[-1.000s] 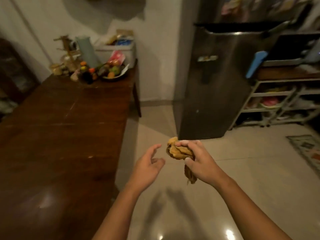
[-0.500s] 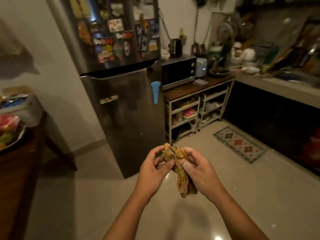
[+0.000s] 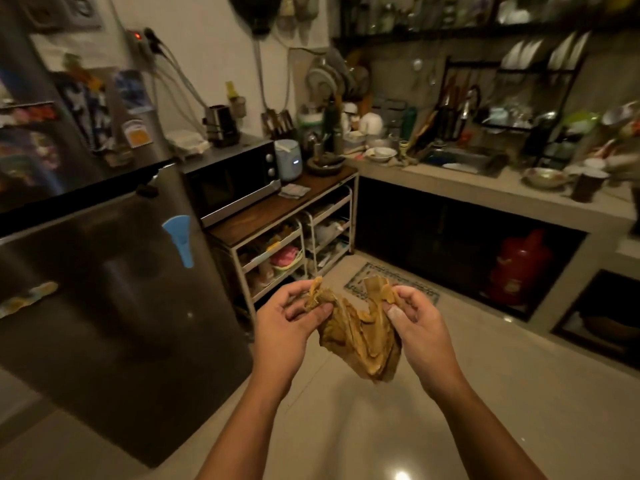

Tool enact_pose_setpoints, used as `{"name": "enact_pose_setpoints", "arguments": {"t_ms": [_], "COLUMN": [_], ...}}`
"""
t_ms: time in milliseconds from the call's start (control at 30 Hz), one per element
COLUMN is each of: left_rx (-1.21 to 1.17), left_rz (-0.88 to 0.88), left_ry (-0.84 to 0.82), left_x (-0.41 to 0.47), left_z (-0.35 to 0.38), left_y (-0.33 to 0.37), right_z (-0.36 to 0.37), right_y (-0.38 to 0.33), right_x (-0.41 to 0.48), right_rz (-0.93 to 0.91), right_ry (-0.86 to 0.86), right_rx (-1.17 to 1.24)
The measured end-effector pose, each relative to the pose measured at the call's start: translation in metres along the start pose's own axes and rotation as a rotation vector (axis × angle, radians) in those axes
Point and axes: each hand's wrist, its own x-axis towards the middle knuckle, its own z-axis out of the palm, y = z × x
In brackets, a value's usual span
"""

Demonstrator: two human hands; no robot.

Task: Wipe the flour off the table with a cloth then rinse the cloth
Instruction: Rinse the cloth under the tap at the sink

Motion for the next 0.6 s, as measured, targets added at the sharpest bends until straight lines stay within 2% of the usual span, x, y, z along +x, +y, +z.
{"name": "enact_pose_setpoints", "arguments": {"t_ms": [233, 367, 433, 600], "left_rx": [0.024, 0.112, 0.163, 0.247], "left_rz": [0.062, 0.045, 0.052, 0.078], "left_ry": [-0.227, -0.42, -0.462, -0.539], "left_x": [0.138, 0.215, 0.249, 0.325], "left_z": [0.048, 0.091, 0.116, 0.184], "left_y": [-0.01, -0.019, -0.029, -0.051], "right_z": [-0.006, -0.013, -0.022, -0.07], "right_y": [0.006, 0.001, 0.002, 0.025], "right_x": [0.121, 0.184, 0.211, 0.284], "right_rz": [0.062, 0.068, 0.081, 0.115], "right_ry": [0.098, -0.014, -0.038, 0.071], "right_rx": [-0.029, -0.139, -0.14, -0.114]}}
